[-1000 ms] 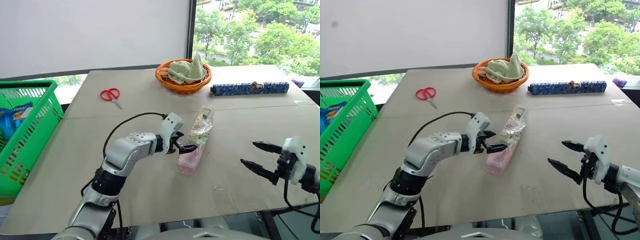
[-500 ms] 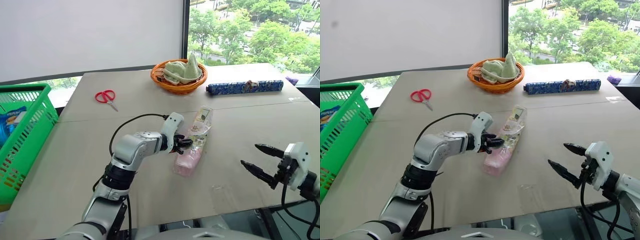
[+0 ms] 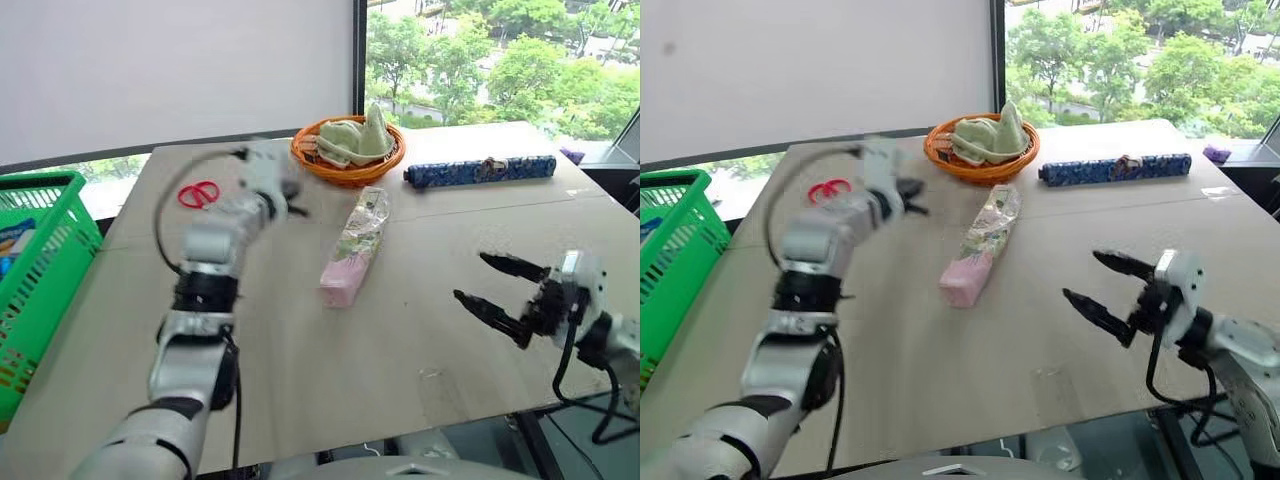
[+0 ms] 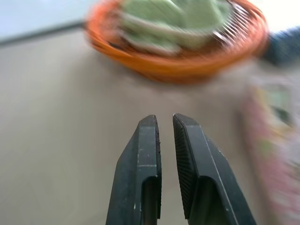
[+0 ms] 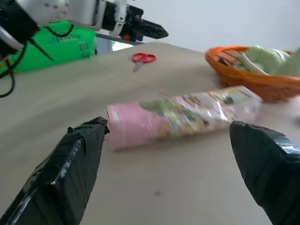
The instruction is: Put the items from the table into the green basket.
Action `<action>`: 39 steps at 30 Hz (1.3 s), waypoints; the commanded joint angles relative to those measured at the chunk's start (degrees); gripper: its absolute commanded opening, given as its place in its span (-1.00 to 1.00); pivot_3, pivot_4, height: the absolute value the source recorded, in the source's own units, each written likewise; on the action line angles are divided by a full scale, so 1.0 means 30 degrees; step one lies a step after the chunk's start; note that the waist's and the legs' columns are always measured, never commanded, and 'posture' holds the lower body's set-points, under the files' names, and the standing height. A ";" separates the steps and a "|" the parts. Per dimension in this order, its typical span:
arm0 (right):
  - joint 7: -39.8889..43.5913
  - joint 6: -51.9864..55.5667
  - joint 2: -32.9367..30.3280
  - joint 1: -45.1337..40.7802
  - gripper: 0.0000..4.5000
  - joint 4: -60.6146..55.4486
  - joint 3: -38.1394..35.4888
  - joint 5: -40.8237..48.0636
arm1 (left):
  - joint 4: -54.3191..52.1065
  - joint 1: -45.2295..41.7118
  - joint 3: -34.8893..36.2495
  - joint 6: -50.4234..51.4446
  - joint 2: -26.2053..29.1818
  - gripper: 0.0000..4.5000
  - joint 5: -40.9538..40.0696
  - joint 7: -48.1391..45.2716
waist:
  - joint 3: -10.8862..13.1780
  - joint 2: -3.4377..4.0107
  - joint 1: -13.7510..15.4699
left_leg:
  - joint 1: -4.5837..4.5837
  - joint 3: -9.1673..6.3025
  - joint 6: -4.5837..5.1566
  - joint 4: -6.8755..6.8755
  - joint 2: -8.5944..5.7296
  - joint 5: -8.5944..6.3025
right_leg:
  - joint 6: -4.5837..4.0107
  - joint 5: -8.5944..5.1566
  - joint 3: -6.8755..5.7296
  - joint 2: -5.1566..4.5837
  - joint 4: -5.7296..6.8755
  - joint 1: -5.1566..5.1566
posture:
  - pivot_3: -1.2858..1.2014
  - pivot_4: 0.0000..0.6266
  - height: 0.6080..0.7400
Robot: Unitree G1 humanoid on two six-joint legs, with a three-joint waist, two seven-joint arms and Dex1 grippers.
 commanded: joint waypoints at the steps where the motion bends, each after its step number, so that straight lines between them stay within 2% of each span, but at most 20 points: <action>1: -0.0239 0.0999 0.0087 -0.2559 1.00 -0.0816 0.0884 0.1580 | 0.2697 -0.1251 0.1331 -0.4354 0.3496 -0.77 0.2051 0.0539 | 0.0029 -0.0014 -0.0004 | -0.0007 0.0002 -0.0012 -0.0018 0.0001 0.0007 | 0.0000 0.0001 0.0020 0.0012 0.0000 -0.0017 | -0.20 -1.00 1.00; 4: -0.0550 0.1353 0.0587 -0.4262 1.00 -0.0532 0.1306 0.2230 | 0.4698 -0.1211 0.1783 -0.5754 0.5272 -0.77 0.2564 0.0530 | 0.0038 -0.0042 0.0220 | -0.0005 -0.0001 -0.0073 -0.0064 0.0001 0.0044 | -0.0001 0.0001 0.0017 0.0000 -0.0036 -0.0025 | -0.18 -1.00 1.00; 8: -0.0155 0.1640 0.0570 -0.5739 1.00 0.0083 0.1802 0.2209 | 0.3264 0.0730 0.1450 -0.7916 0.6413 -0.77 0.1734 -0.4013 | 0.0034 -0.0058 0.1029 | -0.0019 -0.0003 -0.0077 -0.0096 -0.0023 0.0041 | 0.0002 0.0002 -0.0017 -0.0059 -0.0117 -0.0006 | -0.14 -1.00 1.00; 11: -0.0007 0.1738 0.0689 -0.6558 1.00 0.0460 0.2070 0.2248 | 0.3945 0.0898 0.3153 -0.8074 0.6421 -0.77 0.1586 -0.2299 | 0.0082 -0.0144 0.1694 | -0.0037 -0.0016 -0.0162 -0.0097 -0.0037 -0.0004 | -0.0007 0.0007 -0.0067 -0.0121 -0.0147 -0.0011 | -0.12 -1.00 1.00; 15: 0.0217 0.1450 0.0766 -0.6980 1.00 0.1093 0.2619 0.1520 | 0.4630 0.1036 0.5008 -0.7543 0.6114 -0.77 0.1273 0.0153 | 0.0068 -0.0188 0.1815 | -0.0047 -0.0021 -0.0165 -0.0097 -0.0039 -0.0009 | -0.0013 0.0011 -0.0066 -0.0136 -0.0135 -0.0024 | -0.11 -1.00 1.00; 17: 0.0355 0.1350 0.0790 -0.7025 1.00 0.1253 0.2743 0.1410 | 0.2962 0.1850 0.4410 -0.7179 0.5600 -0.77 0.0659 -0.1577 | 0.0069 -0.0186 0.1881 | -0.0047 -0.0019 -0.0157 -0.0104 -0.0048 -0.0010 | -0.0013 0.0011 -0.0066 -0.0140 -0.0138 -0.0023 | -0.10 -1.00 1.00; 20: 0.0503 0.1124 0.0777 -0.6985 1.00 0.1485 0.2745 0.1049 | -0.0024 0.2400 0.3813 -0.5979 0.4338 -0.50 -0.1165 -0.3911 | 0.0067 -0.0189 0.2322 | -0.0048 -0.0018 -0.0160 -0.0113 -0.0058 -0.0007 | -0.0013 0.0010 -0.0071 -0.0148 -0.0139 -0.0023 | -0.10 -1.00 1.00; 25: 0.0769 0.0804 0.0460 -0.6366 1.00 0.1679 0.2762 0.0231 | -0.2433 0.2671 0.0989 -0.2229 0.2456 0.58 -0.2218 -0.6364 | 0.0058 -0.0186 0.2305 | -0.0067 -0.0018 -0.0167 -0.0090 -0.0074 -0.0006 | -0.0012 0.0011 -0.0091 -0.0173 -0.0131 -0.0006 | -0.12 -1.00 1.00; 27: 0.0853 0.0667 0.0321 -0.6068 1.00 0.1574 0.2889 -0.0198 | -0.2886 0.2466 -0.0137 -0.1343 0.1852 0.91 -0.2260 -0.7021 | 0.0060 -0.0178 0.2198 | -0.0063 -0.0018 -0.0163 -0.0093 -0.0076 -0.0003 | -0.0012 0.0011 -0.0092 -0.0170 -0.0128 -0.0003 | -0.13 -1.00 1.00; 28: 0.0876 0.0630 0.0294 -0.5753 1.00 0.1387 0.2792 -0.0246 | -0.3274 0.2201 -0.0927 -0.0741 0.1287 0.99 -0.2322 -0.7331 | 0.0063 -0.0175 0.2157 | -0.0063 -0.0019 -0.0159 -0.0093 -0.0077 -0.0002 | -0.0012 0.0010 -0.0092 -0.0167 -0.0123 -0.0004 | -0.13 -1.00 1.00; 31: 0.0609 0.0568 0.0319 -0.4995 1.00 0.0989 0.2357 -0.0349 | -0.4061 0.1442 -0.2819 0.1978 -0.0148 0.99 -0.2610 -0.7765 | 0.0074 -0.0161 0.2104 | -0.0070 -0.0020 -0.0077 -0.0092 -0.0076 0.0045 | -0.0011 0.0009 -0.0090 -0.0152 -0.0113 -0.0010 | -0.16 -1.00 1.00; 36: -0.0080 0.0441 0.0349 -0.3970 1.00 0.0432 0.1678 -0.0345 | -0.3613 0.0697 -0.5608 0.4711 -0.1319 0.99 -0.1953 -0.8028 | 0.0076 -0.0116 0.1660 | -0.0049 -0.0012 -0.0074 -0.0091 -0.0076 0.0048 | -0.0007 0.0007 -0.0065 -0.0127 -0.0097 -0.0003 | -0.19 -1.00 1.00; 39: -0.0490 0.0365 0.0411 -0.3230 1.00 -0.0114 0.1464 -0.0411 | -0.3467 0.0534 -0.6322 0.5914 -0.2086 0.99 -0.2264 -0.8367 | 0.0082 -0.0103 0.1475 | -0.0045 -0.0010 -0.0073 -0.0090 -0.0075 0.0048 | -0.0003 0.0006 -0.0055 -0.0119 -0.0090 -0.0004 | -0.23 -1.00 1.00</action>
